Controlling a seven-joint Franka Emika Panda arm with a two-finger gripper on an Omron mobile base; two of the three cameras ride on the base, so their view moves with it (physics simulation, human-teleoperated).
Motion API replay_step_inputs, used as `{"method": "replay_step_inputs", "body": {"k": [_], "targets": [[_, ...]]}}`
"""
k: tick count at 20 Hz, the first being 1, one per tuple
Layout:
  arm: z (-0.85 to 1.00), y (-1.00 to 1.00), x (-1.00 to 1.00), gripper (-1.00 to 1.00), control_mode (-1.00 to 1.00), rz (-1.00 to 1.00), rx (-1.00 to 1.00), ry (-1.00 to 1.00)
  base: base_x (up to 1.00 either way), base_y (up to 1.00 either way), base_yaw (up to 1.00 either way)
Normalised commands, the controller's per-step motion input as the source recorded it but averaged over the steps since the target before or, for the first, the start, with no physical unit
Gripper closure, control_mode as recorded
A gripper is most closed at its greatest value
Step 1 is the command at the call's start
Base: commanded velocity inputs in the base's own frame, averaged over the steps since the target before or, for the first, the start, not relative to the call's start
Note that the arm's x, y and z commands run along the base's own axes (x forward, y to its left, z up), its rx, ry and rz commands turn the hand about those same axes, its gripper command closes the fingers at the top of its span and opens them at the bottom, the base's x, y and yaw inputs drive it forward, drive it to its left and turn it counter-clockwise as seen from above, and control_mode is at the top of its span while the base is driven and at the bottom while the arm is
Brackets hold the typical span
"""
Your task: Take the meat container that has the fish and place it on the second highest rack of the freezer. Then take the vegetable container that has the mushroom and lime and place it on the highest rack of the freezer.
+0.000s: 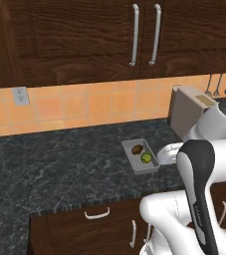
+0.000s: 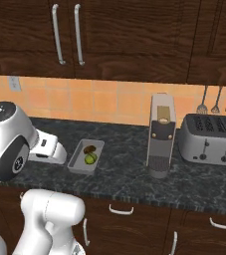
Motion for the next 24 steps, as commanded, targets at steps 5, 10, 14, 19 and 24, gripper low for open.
{"method": "replay_step_inputs", "body": {"k": [5,10,14,19,24], "targets": [[0.00,0.00,0.00,-1.00,1.00,0.00,0.00,0.00,0.00,0.00,0.00],[0.00,0.15,0.31,-1.00,-1.00,0.00,-0.07,0.26,0.00,0.00,0.00],[-0.08,-0.11,0.66,-1.00,-1.00,0.00,-0.09,0.54,0.00,0.00,0.00],[-0.62,-0.63,0.63,-1.00,-1.00,-0.16,0.01,0.04,0.00,0.00,0.00],[-0.82,-0.25,0.41,-1.00,-1.00,-0.16,0.00,-0.15,0.00,0.00,0.00]]}}
